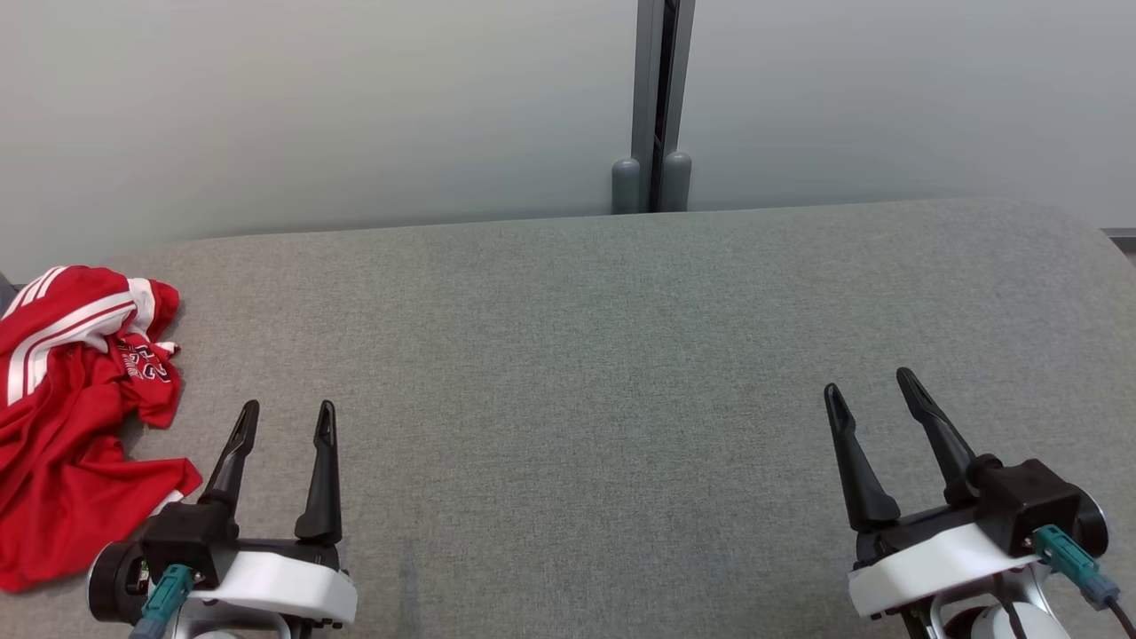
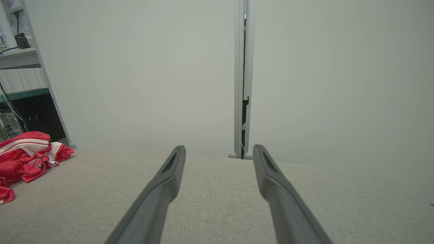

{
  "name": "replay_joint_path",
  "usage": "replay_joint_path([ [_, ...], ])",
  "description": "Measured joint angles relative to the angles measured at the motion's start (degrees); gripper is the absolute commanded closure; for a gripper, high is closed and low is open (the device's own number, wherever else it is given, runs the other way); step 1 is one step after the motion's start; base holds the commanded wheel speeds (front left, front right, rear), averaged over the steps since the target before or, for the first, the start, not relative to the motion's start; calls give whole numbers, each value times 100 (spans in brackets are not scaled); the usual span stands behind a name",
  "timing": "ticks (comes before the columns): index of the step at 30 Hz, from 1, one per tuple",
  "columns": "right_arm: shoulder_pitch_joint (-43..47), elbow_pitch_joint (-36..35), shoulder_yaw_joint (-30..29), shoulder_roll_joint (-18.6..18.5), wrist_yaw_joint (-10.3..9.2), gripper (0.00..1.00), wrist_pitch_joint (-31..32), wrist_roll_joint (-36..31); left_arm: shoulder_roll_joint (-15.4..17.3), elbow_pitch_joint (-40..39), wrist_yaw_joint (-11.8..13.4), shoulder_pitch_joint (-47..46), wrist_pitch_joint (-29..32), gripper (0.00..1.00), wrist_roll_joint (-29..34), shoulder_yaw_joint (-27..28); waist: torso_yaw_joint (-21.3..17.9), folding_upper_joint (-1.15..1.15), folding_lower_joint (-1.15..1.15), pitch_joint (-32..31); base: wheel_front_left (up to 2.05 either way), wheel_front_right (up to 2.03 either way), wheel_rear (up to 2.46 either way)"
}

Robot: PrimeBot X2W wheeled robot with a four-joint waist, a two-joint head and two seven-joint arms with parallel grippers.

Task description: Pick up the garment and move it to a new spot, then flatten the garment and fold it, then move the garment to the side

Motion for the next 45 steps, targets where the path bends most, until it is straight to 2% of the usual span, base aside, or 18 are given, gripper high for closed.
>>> replay_joint_path([
  [8, 2, -51, 34, 1, 1, 0, -45, -259, -19, -7, 7, 1, -82, 0, 275, -5, 2, 0, 0, 18, 0, 0, 0],
  [33, 29, -30, 19, 14, 1, 0, -64, -236, -80, 80, -37, -1, -82, 0, 282, 52, 42, 0, 0, 13, 0, 0, 0],
  [39, 40, -26, -5, 30, 1, 0, -94, -158, -98, 171, -52, -22, -83, 0, 226, 86, 226, 0, 0, 36, 0, 0, 0],
  [45, 26, -2, 63, 44, 1, 0, -120, -26, -112, 257, -44, -41, -86, 0, 167, 134, 589, 0, 0, 57, 0, 0, 0],
])
